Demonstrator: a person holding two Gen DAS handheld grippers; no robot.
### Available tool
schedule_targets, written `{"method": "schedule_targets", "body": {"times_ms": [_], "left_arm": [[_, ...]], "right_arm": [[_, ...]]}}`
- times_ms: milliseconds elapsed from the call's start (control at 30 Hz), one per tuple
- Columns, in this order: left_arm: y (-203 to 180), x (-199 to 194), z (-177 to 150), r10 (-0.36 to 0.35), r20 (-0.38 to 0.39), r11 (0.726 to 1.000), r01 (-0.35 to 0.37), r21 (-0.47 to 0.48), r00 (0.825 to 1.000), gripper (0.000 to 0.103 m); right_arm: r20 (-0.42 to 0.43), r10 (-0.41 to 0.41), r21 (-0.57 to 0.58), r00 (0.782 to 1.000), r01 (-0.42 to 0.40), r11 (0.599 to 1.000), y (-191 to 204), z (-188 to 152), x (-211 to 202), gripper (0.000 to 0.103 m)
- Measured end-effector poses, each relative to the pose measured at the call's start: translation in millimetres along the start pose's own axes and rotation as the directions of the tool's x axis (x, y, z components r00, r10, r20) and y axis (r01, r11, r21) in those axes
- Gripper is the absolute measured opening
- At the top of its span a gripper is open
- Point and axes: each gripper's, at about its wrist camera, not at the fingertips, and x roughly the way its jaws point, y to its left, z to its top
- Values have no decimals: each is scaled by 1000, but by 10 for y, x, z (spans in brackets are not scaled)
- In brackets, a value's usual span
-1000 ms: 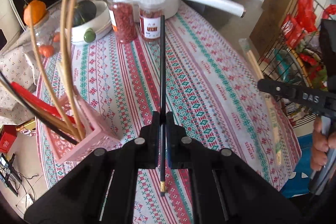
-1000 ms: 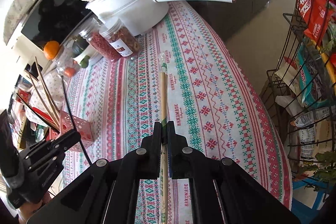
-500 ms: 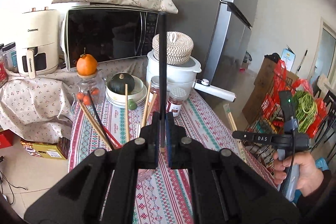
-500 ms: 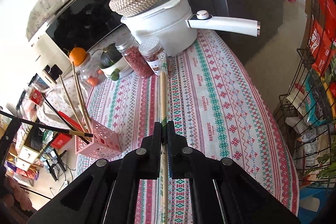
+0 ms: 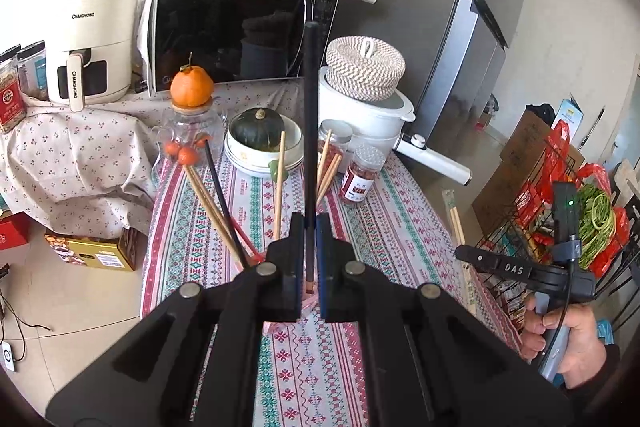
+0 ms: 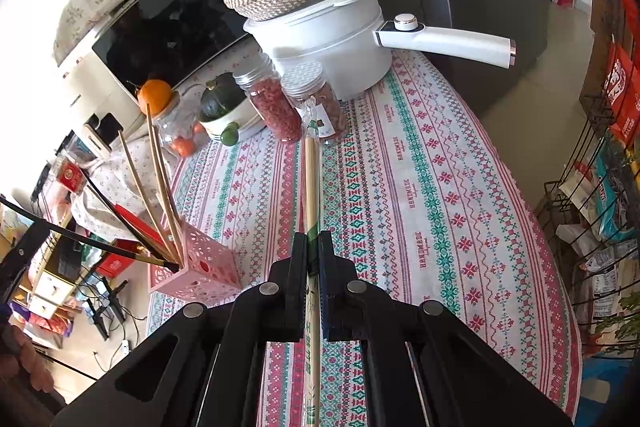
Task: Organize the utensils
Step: 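Lift the black chopstick with the left tool while the right tool lifts the wrapped chopsticks, then lower both held chopsticks into the pink holder and open both tools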
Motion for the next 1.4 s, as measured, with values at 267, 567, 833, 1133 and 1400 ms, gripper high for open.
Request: {"method": "schedule_targets", "body": {"times_ms": [267, 567, 833, 1133, 1400], "left_arm": [[73, 398, -131, -11, -40, 1000, 10, -8, 999, 21], [266, 185, -179, 57, -60, 997, -60, -58, 997, 74], [697, 28, -286, 116, -141, 983, -134, -128, 983, 80], [1018, 1, -456, 133, -212, 978, -162, -130, 968, 81], [1160, -54, -527, 130, -232, 981, -159, -111, 964, 81]], "right_arm": [[87, 60, -62, 994, -55, 997, 189, -38, -100, 5], [209, 167, -120, 964, -144, 982, 654, -67, -172, 5], [376, 198, -65, 905, -187, 980, 1220, -50, -14, 5], [636, 4, 59, 772, -53, 997, 1603, -365, 264, 5], [777, -100, 74, 621, 67, 995, 1890, -603, 365, 5]]}}
